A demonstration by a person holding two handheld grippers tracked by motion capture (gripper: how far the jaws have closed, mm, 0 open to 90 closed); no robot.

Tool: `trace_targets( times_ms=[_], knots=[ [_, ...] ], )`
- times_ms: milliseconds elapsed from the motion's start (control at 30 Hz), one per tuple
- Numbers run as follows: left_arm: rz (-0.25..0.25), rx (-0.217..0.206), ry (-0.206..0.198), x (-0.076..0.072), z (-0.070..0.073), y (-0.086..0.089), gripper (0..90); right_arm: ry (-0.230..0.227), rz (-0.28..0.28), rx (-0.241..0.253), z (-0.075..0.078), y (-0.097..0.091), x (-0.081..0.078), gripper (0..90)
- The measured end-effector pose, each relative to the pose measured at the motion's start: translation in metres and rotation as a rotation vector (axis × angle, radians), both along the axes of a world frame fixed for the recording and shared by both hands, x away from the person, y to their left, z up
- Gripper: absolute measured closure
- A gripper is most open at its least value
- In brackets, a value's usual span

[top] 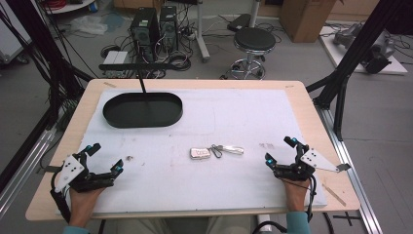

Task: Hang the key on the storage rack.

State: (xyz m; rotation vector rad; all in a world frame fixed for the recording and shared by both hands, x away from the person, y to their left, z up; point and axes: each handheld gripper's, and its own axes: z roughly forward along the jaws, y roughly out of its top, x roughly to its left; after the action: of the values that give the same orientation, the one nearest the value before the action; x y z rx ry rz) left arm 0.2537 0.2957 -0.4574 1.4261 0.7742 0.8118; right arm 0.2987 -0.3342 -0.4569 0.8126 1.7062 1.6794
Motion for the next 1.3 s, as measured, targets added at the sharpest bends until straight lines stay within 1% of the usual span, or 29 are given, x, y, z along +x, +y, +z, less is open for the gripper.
trace_targets(
  times_ms=[200, 300, 367, 533, 633, 700, 767, 833, 867, 900, 933, 967, 1000, 1033, 1067, 1133, 1267, 1300],
  knots=[
    [-0.001, -0.003, 0.003, 0.000, 0.000, 0.001, 1.7, 0.010, -0.004, -0.001, 0.000, 0.001, -0.001, 1.7],
    [0.000, -0.011, -0.013, -0.001, -0.001, 0.001, 1.7, 0.012, -0.006, 0.003, 0.000, 0.001, -0.001, 1.7],
    [-0.001, -0.015, -0.012, -0.001, -0.001, 0.002, 1.7, 0.002, -0.008, -0.001, 0.000, 0.001, 0.000, 1.7],
    [-0.002, -0.016, -0.013, -0.001, -0.001, 0.002, 1.7, 0.009, -0.011, -0.002, 0.000, 0.001, -0.001, 1.7],
    [0.000, -0.019, -0.013, -0.001, -0.001, 0.002, 1.7, -0.002, -0.016, -0.014, 0.000, 0.002, -0.001, 1.7],
    [-0.001, -0.020, -0.010, -0.001, -0.001, 0.002, 1.7, 0.005, -0.014, -0.008, 0.000, 0.001, -0.001, 1.7],
    [-0.001, -0.023, -0.011, -0.001, -0.001, 0.002, 1.7, 0.003, -0.015, -0.003, 0.000, 0.001, 0.000, 1.7],
    [-0.001, -0.018, -0.010, -0.001, -0.001, 0.002, 1.7, 0.020, -0.016, 0.004, 0.001, 0.000, 0.000, 1.7],
    [-0.001, -0.020, -0.011, -0.001, -0.001, 0.002, 1.7, 0.020, -0.016, 0.004, 0.001, 0.000, 0.000, 1.7],
    [-0.001, -0.021, -0.010, -0.001, -0.001, 0.002, 1.7, 0.031, -0.012, -0.018, 0.002, 0.000, 0.002, 1.7],
    [-0.002, -0.020, -0.011, -0.001, -0.001, 0.002, 1.7, 0.031, -0.012, -0.018, 0.002, 0.000, 0.002, 1.7],
    [-0.002, -0.019, -0.011, -0.001, -0.001, 0.002, 1.7, 0.051, -0.007, -0.034, 0.004, 0.000, 0.003, 1.7],
    [-0.002, -0.020, -0.010, -0.001, -0.001, 0.002, 1.7, 0.063, 0.003, -0.040, 0.005, 0.000, 0.004, 1.7],
    [-0.002, -0.020, -0.010, -0.001, -0.001, 0.002, 1.7, 0.063, 0.003, -0.040, 0.005, 0.000, 0.004, 1.7],
    [-0.001, -0.019, -0.011, -0.001, -0.001, 0.002, 1.7, 0.069, 0.021, -0.053, 0.009, 0.000, 0.006, 1.7],
    [-0.001, -0.019, -0.011, -0.001, -0.001, 0.002, 1.7, 0.082, 0.044, -0.060, 0.015, 0.002, 0.007, 1.7],
    [-0.001, -0.018, -0.010, -0.001, -0.001, 0.002, 1.7, 0.095, 0.093, -0.099, 0.033, 0.007, 0.014, 1.7],
    [0.000, -0.019, -0.009, -0.001, -0.001, 0.002, 1.7, 0.095, 0.093, -0.099, 0.033, 0.007, 0.014, 1.7]
  ],
)
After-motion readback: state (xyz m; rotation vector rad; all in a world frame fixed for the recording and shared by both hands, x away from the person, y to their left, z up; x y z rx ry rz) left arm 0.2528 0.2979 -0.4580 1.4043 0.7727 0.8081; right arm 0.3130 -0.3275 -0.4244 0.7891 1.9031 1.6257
